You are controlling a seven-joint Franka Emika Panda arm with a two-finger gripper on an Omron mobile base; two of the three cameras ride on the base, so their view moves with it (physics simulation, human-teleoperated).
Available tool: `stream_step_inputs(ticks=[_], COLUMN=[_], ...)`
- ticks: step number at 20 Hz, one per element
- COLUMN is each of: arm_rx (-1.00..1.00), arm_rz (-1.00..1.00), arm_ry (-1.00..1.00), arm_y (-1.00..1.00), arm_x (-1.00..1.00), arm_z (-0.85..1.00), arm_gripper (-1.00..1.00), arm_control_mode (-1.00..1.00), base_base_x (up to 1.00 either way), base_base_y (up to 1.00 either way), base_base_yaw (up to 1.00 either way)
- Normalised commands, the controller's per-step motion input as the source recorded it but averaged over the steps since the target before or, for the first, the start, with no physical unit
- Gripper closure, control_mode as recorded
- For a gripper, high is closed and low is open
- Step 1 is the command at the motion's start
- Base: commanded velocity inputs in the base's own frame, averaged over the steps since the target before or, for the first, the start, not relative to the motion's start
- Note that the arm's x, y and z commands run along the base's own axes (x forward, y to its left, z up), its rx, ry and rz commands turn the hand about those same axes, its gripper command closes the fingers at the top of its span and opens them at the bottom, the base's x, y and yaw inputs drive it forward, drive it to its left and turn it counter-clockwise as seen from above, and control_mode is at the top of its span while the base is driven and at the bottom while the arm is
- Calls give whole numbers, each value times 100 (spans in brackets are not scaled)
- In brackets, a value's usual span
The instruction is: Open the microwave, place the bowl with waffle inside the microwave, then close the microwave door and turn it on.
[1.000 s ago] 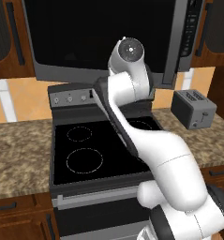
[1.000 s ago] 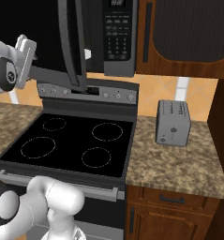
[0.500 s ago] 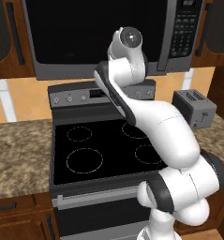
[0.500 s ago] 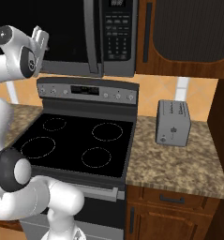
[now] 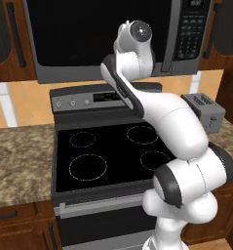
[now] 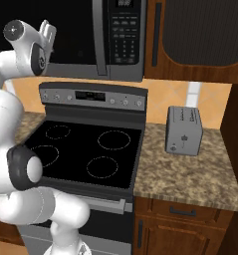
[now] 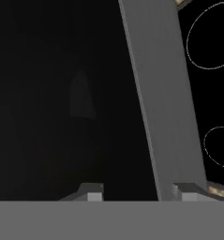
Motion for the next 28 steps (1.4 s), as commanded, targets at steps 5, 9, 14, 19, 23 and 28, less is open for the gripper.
stream_step_inputs(ticks=[5, 9, 14, 19, 23, 28], arm_rx=[0, 0, 0, 0, -4, -17], arm_rz=[9, 5, 8, 15, 17, 13], arm_ry=[-1, 0, -8, -14, -13, -11], arm_y=[-34, -76, -98, -100, -70, -18], arm_x=[-22, -76, -100, -98, -52, 1], arm_z=[-4, 6, -2, -20, -39, -51], arm_gripper=[-100, -100, -100, -100, -100, -100], arm_control_mode=[-100, -100, -100, -100, -100, -100], base_base_x=[0, 0, 0, 0, 0, 0], base_base_y=[0, 0, 0, 0, 0, 0], base_base_yaw=[0, 0, 0, 0, 0, 0])
